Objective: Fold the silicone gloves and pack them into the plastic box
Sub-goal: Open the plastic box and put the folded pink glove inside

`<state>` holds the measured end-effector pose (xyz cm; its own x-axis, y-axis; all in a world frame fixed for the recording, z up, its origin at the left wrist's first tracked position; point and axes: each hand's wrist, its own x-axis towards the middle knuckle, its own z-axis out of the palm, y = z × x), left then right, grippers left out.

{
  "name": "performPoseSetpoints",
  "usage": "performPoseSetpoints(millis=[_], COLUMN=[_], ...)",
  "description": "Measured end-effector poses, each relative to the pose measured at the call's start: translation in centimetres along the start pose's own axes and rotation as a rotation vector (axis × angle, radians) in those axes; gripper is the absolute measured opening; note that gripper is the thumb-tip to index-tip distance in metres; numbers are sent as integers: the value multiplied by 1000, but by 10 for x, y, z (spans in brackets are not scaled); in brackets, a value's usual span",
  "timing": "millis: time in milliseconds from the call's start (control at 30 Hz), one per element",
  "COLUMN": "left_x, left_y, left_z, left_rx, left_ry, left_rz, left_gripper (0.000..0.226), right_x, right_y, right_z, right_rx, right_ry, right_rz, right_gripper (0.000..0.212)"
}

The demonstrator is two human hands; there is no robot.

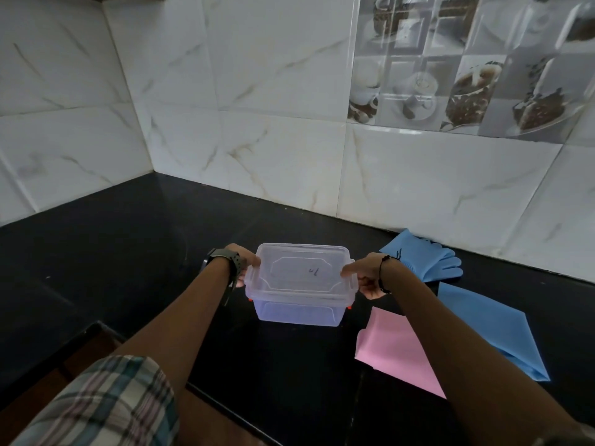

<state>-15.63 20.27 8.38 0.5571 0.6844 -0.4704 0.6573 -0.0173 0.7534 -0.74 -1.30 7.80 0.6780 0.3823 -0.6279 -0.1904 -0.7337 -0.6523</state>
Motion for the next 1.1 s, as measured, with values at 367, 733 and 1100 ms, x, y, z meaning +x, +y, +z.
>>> performPoseSetpoints(millis=[367, 733, 1100], left_x=[8, -53, -72], left_y=[-11, -40, -152], left_z=[0, -2, 24], left_rx=[-240, -616, -439], left_ry=[-104, 116, 117], left_rz=[-85, 168, 162], left_gripper=[12, 39, 32], right_x=[-11, -65, -60], right_y=[-5, 23, 129], right_z=[-9, 19, 91], right_rx=[35, -154, -1032], right_ry=[17, 295, 278], right_rz=[-14, -729, -844], right_gripper=[20, 17, 53])
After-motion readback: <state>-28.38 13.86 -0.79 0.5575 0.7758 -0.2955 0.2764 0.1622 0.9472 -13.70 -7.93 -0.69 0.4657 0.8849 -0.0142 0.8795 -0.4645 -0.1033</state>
